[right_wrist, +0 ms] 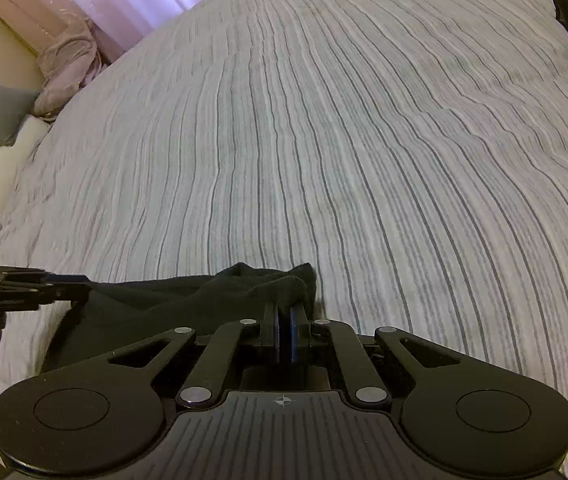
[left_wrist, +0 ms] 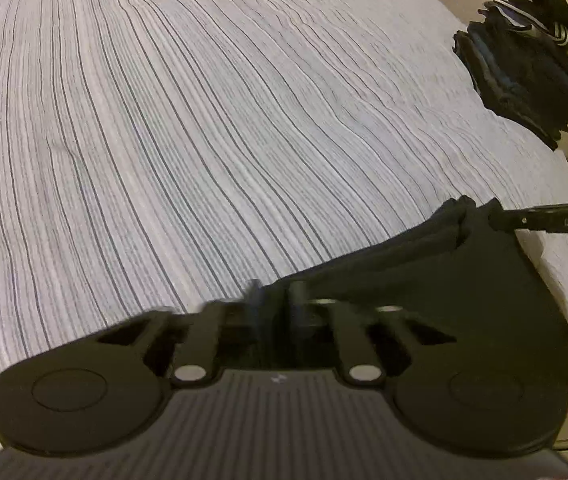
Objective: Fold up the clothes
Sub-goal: 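Lower the sweater onto the bed and open both grippers, then grasp the folded black sweater ends with both grippers and lift it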
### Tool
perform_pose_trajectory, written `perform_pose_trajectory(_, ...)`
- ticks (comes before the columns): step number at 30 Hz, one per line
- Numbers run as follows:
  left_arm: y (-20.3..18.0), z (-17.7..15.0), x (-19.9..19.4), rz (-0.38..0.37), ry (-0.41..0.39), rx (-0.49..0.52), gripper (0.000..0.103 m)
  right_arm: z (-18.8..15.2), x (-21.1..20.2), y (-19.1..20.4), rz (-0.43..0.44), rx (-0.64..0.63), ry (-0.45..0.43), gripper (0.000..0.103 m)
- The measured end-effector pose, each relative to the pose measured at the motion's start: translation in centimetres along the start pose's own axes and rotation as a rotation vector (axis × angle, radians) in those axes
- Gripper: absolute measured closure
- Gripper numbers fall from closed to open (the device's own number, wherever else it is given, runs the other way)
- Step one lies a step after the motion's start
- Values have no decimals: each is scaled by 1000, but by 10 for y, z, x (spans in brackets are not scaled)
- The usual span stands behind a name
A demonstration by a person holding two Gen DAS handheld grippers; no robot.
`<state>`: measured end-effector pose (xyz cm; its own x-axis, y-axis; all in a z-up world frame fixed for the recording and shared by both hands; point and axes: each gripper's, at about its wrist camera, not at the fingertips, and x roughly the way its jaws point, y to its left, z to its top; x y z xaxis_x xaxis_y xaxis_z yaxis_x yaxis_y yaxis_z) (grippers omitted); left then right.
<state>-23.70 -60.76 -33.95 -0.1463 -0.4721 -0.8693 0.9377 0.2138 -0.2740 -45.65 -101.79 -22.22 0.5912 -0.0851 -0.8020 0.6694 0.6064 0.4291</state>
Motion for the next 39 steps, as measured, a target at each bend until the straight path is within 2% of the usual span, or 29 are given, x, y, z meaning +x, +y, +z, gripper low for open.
perform_pose_trajectory(5, 0, -14, -61, 8, -153, 4, 101, 5, -12, 10, 3, -5, -39, 99)
perform_pose_trajectory(7, 3, -19, -70, 36, -173, -4, 101, 10, -21, 17, 18, -26, -74, 99)
perform_pose_trajectory(10, 17, -22, -57, 63, -158, -46, 101, 15, -16, 24, 21, -60, -85, 99)
perform_pose_trajectory(14, 34, -23, -15, 73, -66, -135, 100, 13, 12, 14, -17, -43, -41, 99)
perform_pose_trajectory(17, 30, -23, -15, 98, -54, -122, 93, 7, 25, 5, -62, -18, -10, 98)
perform_pose_trajectory(22, 16, -37, -58, 214, -104, -82, 92, -3, -16, 17, -166, -43, -77, 98)
perform_pose_trajectory(25, -15, -52, -78, 154, -113, 15, 92, -18, -46, 37, -117, -50, -117, 97)
perform_pose_trajectory(27, -41, -62, -78, 69, -105, 82, 91, -36, -56, 56, -53, -65, -109, 97)
perform_pose_trajectory(29, -64, -72, -62, -7, -61, 127, 89, -56, -53, 75, 40, -84, -66, 97)
perform_pose_trajectory(30, -73, -75, -47, -11, -28, 153, 89, -66, -48, 81, 86, -91, -33, 97)
perform_pose_trajectory(32, -77, -82, -19, -1, 33, 181, 91, -85, -21, 81, 133, -82, 88, 97)
perform_pose_trajectory(34, -64, -83, -10, -5, 46, 164, 94, -100, -8, 67, 123, -61, 126, 98)
perform_pose_trajectory(35, -57, -82, -8, -9, 46, 152, 100, -104, -9, 58, 110, -45, 123, 98)
perform_pose_trajectory(36, -53, -82, -9, -11, 46, 152, 100, -107, -15, 50, 94, -26, 112, 98)
perform_pose_trajectory(39, -60, -88, -21, 13, 42, 249, 100, -115, -37, 30, 9, -15, 95, 98)
